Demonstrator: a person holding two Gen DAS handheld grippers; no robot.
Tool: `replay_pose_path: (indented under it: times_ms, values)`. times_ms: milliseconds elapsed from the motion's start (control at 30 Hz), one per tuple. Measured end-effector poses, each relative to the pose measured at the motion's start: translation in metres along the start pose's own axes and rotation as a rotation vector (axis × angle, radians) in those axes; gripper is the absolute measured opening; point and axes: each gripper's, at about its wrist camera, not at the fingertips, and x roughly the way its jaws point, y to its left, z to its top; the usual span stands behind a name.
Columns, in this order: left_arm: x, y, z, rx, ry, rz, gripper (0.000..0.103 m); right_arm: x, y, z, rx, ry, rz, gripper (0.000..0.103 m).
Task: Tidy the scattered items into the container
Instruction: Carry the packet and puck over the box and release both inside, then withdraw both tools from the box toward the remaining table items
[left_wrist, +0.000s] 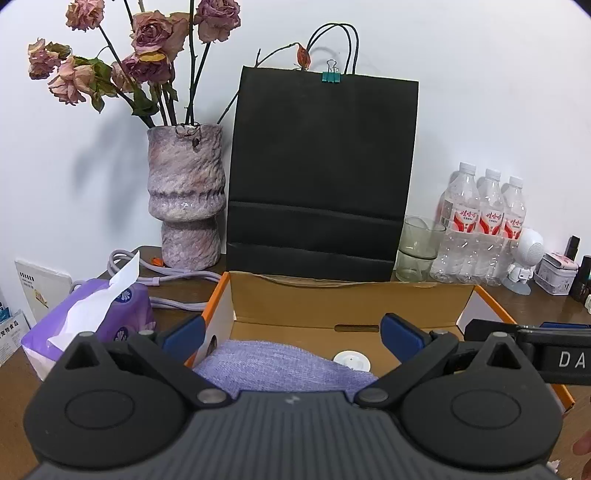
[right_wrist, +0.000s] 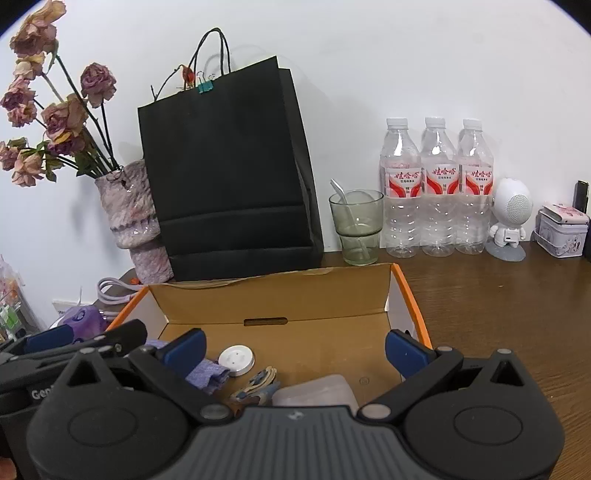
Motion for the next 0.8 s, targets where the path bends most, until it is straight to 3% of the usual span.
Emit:
replay_pose_path:
  times_ms: [467, 800]
  values:
    - [-0.013, 0.004, 0.004, -0.003, -0.008, -0.026, 0.103, -0.011, 0.003, 0.001, -0.004, -0.025, 0.005, 0.103]
    - [-0.066, 0.026, -0.008, -0.016, -0.028, -0.056, 0.103, -0.055, 0.005, -0.014, -0.011, -0.038, 0.073, 0.103]
